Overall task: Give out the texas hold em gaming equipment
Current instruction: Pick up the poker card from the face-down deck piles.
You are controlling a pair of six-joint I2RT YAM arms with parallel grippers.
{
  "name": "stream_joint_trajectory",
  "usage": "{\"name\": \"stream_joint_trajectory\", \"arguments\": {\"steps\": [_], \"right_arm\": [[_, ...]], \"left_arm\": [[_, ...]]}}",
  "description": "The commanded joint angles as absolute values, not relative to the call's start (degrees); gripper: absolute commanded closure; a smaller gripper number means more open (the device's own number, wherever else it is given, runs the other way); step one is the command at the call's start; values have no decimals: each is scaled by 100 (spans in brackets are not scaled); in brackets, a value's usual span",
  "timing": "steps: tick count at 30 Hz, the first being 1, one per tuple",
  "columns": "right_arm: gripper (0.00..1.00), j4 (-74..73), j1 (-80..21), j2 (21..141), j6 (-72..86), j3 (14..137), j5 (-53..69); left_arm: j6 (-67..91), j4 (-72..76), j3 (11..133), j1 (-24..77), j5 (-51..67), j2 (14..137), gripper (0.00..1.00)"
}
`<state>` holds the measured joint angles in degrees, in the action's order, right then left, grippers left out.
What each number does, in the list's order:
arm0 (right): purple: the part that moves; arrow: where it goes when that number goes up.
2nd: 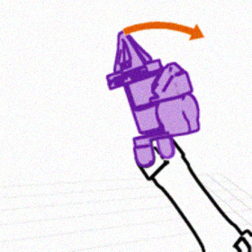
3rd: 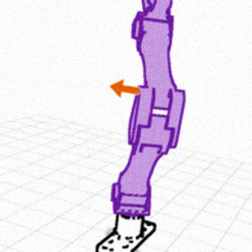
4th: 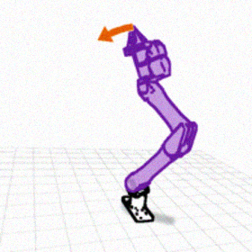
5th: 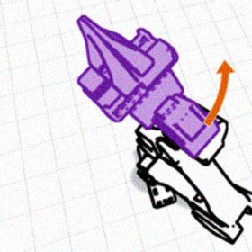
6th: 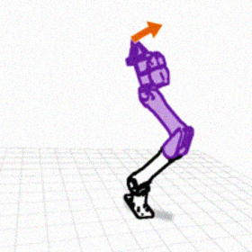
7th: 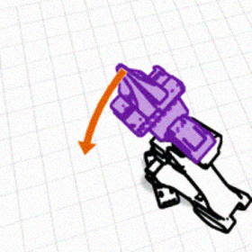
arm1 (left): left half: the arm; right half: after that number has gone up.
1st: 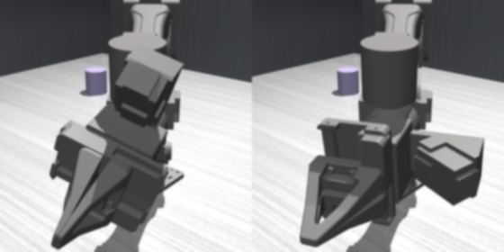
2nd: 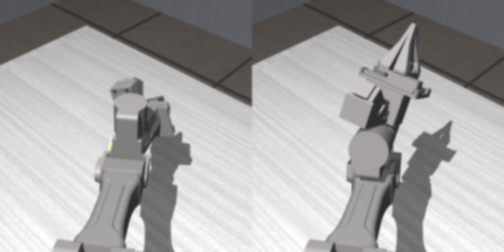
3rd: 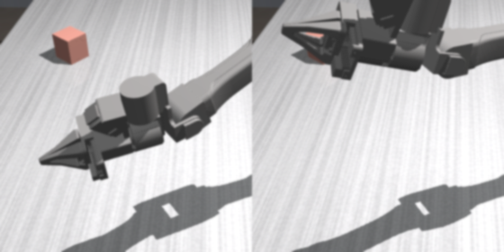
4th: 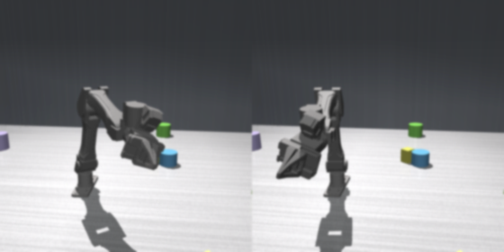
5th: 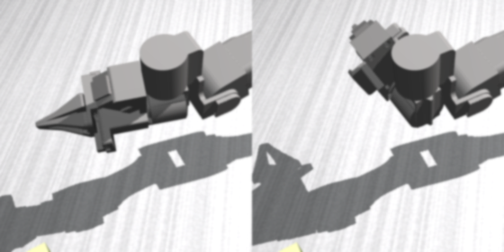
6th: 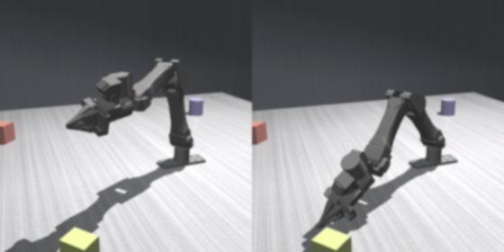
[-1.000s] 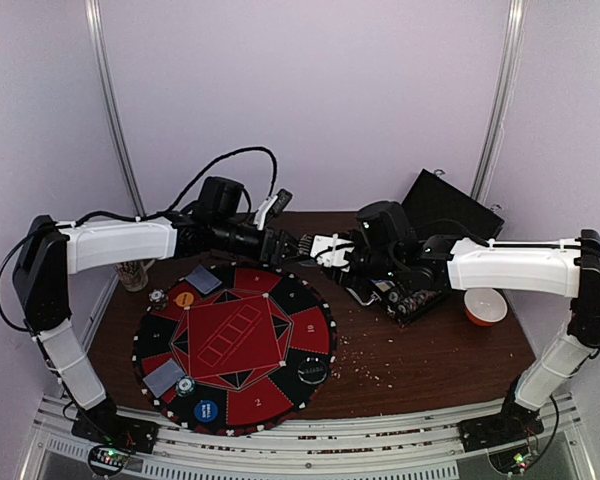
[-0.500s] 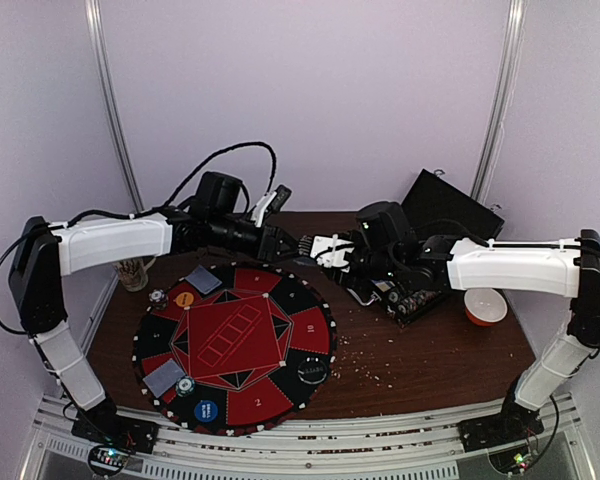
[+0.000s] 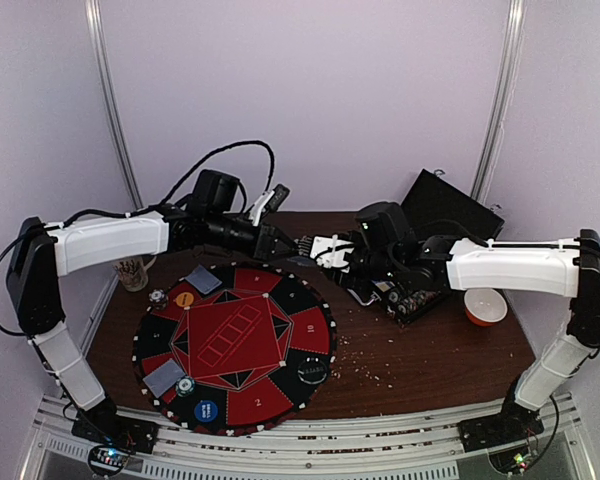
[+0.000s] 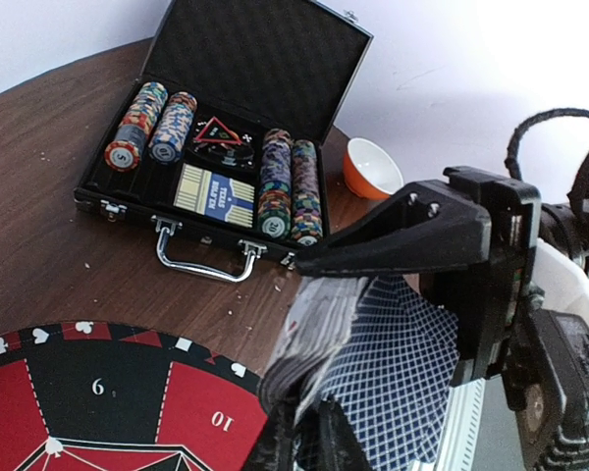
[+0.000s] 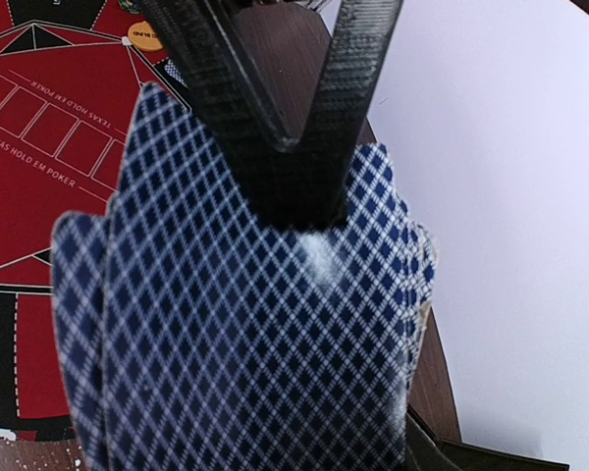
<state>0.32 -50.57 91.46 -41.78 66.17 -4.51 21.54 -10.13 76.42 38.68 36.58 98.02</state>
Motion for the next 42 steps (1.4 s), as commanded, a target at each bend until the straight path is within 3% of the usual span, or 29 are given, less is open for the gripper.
{"name": "stream_joint_trajectory", "arguments": {"steps": [1, 8, 33, 42], "right_arm": [[56, 220, -5095, 9172, -4078, 6680, -501], [56, 237, -5092, 9176, -4078, 6671, -569], [56, 405, -4799, 9167, -3957, 6513, -528], [56, 390, -4768, 9160, -3980, 6488, -526]], "left_arm": [[2176, -906, 7795, 3868, 3936, 9585, 91], [2150, -1108, 7882, 3870, 3911, 9573, 100], [2973, -409, 7125, 3218, 3908, 8660, 100], [4325, -1745, 6420, 2513, 2947, 7638, 100]]}}
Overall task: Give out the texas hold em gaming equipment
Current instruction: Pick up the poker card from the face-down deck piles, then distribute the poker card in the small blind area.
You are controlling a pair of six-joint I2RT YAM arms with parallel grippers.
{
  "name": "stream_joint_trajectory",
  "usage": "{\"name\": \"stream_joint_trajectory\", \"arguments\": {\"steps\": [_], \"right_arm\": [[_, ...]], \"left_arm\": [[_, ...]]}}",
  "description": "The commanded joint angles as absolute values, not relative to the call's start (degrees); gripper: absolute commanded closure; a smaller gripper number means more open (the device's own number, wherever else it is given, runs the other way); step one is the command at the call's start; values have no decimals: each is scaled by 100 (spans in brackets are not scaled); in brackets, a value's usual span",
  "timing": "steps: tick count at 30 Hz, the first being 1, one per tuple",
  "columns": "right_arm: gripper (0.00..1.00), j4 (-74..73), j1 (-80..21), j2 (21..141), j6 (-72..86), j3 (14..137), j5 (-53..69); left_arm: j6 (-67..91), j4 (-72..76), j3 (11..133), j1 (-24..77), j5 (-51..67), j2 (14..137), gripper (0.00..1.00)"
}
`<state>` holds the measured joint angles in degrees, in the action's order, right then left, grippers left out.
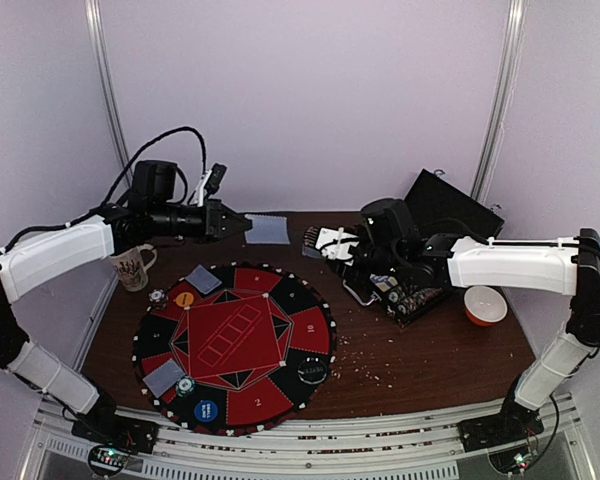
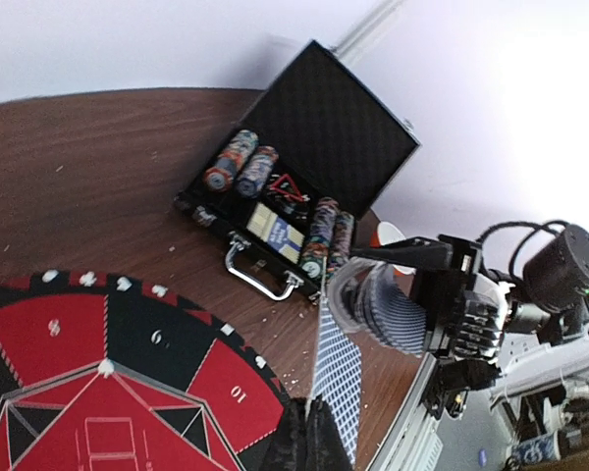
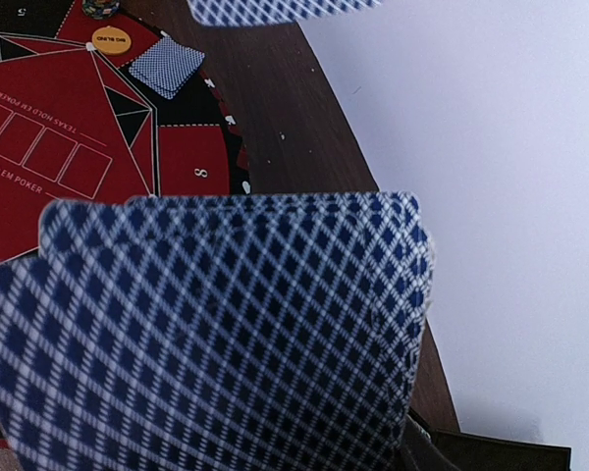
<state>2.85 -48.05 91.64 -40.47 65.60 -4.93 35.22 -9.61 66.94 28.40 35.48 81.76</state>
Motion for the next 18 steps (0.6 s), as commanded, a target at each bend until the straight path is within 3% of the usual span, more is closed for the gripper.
{"name": "stream_joint_trajectory", "arguments": {"steps": [1, 12, 18], "right_arm": [[56, 404, -4770, 9154, -3985, 6465, -508], [56, 519, -4769, 9141, -4017, 6407, -355], [56, 536, -4771, 9130, -4008, 6390, -299]], "left_arm": [[4402, -2191, 6386, 2444, 2560, 7499, 100], [5266, -5793, 5138, 2424, 777, 6198, 100], [5687, -6109, 4529, 2394, 499, 5629, 100]]}}
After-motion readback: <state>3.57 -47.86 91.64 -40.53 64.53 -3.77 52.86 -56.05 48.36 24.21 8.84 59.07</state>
